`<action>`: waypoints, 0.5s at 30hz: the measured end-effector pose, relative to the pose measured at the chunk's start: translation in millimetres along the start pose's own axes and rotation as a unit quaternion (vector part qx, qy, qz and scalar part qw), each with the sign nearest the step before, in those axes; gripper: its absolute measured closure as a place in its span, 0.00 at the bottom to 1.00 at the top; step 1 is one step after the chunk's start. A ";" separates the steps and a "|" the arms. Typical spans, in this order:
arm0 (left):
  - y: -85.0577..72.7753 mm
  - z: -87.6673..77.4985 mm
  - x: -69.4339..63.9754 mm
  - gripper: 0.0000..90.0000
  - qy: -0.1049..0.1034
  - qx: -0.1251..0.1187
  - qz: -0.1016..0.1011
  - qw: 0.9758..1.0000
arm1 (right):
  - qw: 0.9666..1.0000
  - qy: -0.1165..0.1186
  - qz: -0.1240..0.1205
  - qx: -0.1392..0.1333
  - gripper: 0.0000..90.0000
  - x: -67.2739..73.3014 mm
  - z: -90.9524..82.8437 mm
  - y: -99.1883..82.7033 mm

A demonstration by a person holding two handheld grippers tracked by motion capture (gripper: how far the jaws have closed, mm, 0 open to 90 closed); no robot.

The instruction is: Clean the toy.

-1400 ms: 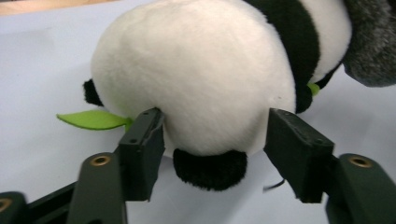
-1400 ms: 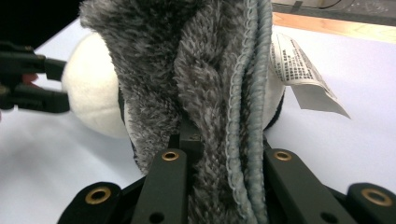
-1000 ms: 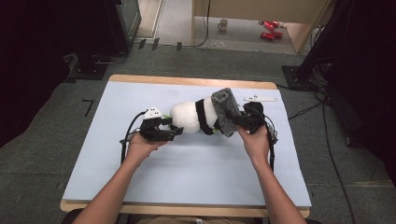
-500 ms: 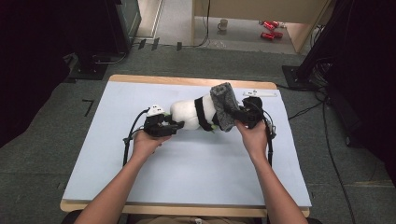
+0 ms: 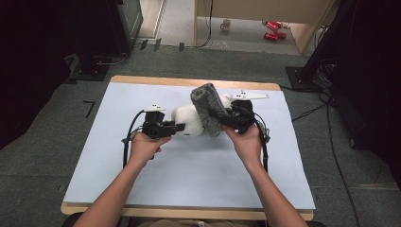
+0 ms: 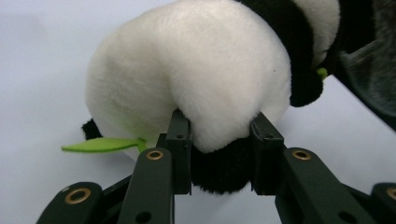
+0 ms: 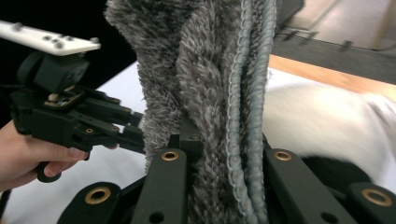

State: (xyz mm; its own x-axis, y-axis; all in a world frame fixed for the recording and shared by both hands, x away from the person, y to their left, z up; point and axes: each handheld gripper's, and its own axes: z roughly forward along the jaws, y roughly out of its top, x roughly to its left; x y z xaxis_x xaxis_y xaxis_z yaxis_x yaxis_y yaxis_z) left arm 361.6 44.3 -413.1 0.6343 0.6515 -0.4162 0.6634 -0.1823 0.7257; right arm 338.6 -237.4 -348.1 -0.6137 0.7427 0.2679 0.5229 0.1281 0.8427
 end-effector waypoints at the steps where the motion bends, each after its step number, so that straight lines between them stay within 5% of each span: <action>1: 0.1 -3.9 -0.7 0.75 -0.010 0.007 -0.012 1.000 | 1.000 0.009 -0.003 0.002 0.86 5.5 1.4 0.4; 4: -2.7 -10.6 -5.2 0.74 -0.034 0.023 -0.027 0.999 | 0.999 0.031 -0.012 0.016 0.86 21.1 9.8 -1.6; 8: -8.3 -6.6 -12.2 0.73 -0.017 0.020 -0.003 1.000 | 0.997 0.041 -0.024 0.053 0.86 34.9 30.0 -12.1; 11: -13.6 4.4 -8.5 0.73 0.010 0.033 0.007 0.999 | 0.997 0.039 -0.023 0.070 0.86 30.4 46.6 -26.0; 15: -16.1 13.2 -5.2 0.72 0.012 0.023 0.005 1.000 | 0.996 0.026 -0.026 0.081 0.86 18.6 54.7 -34.4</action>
State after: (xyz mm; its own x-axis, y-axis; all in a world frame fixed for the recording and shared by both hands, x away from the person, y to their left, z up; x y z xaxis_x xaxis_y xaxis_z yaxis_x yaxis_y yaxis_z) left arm 352.8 34.1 -429.9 0.6320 0.6667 -0.3951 0.6747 -0.2224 0.7038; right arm 341.5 -192.0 -397.6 -0.6693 0.6985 0.2532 0.5760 0.2725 0.7707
